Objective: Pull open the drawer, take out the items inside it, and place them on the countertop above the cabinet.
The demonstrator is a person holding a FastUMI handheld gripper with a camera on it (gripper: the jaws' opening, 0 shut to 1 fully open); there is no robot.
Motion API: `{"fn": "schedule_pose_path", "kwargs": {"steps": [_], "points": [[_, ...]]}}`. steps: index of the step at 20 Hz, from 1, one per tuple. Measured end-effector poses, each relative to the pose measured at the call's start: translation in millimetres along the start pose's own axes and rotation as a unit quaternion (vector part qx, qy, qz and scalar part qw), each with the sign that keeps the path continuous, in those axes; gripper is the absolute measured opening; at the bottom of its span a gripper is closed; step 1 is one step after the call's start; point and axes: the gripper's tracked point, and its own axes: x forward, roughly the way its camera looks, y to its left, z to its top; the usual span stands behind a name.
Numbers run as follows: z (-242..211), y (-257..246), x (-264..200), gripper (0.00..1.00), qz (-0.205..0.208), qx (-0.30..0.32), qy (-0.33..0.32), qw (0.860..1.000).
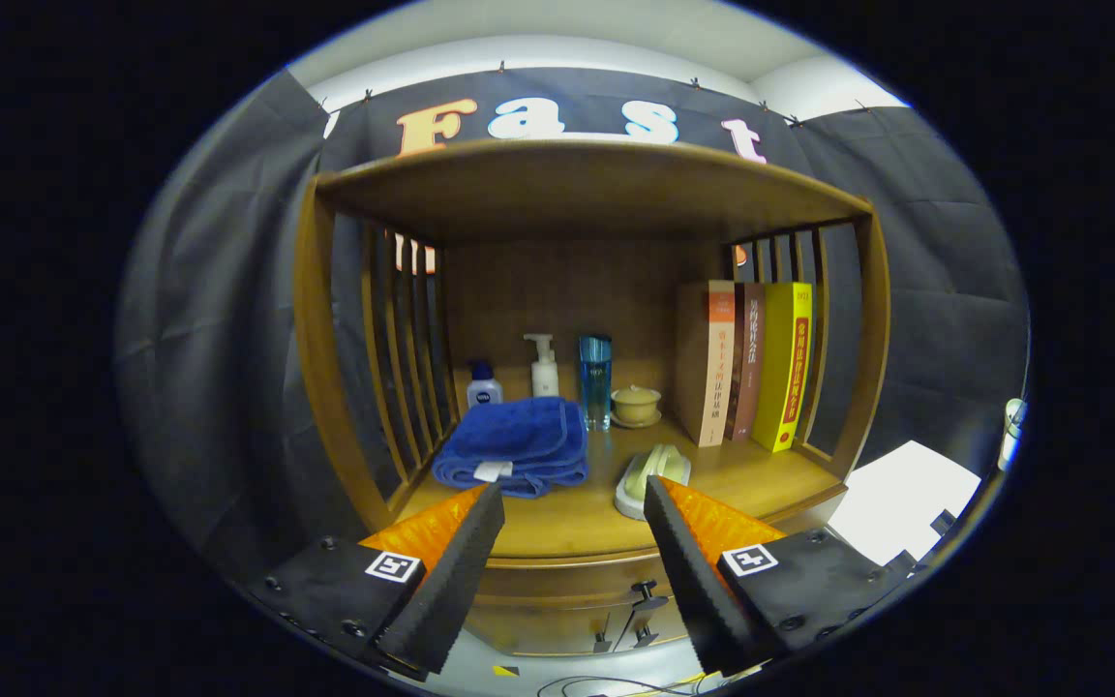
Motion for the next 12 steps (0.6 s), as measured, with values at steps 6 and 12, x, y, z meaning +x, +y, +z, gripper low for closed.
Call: {"fn": "schedule_pose_path", "kwargs": {"steps": [6,12], "points": [[53.6,1.1,-28.0,0.98,0.003,-0.015,-0.024,1.000],[64.2,4.6,-30.6,0.97,0.007,-0.014,-0.035,0.999]]}}
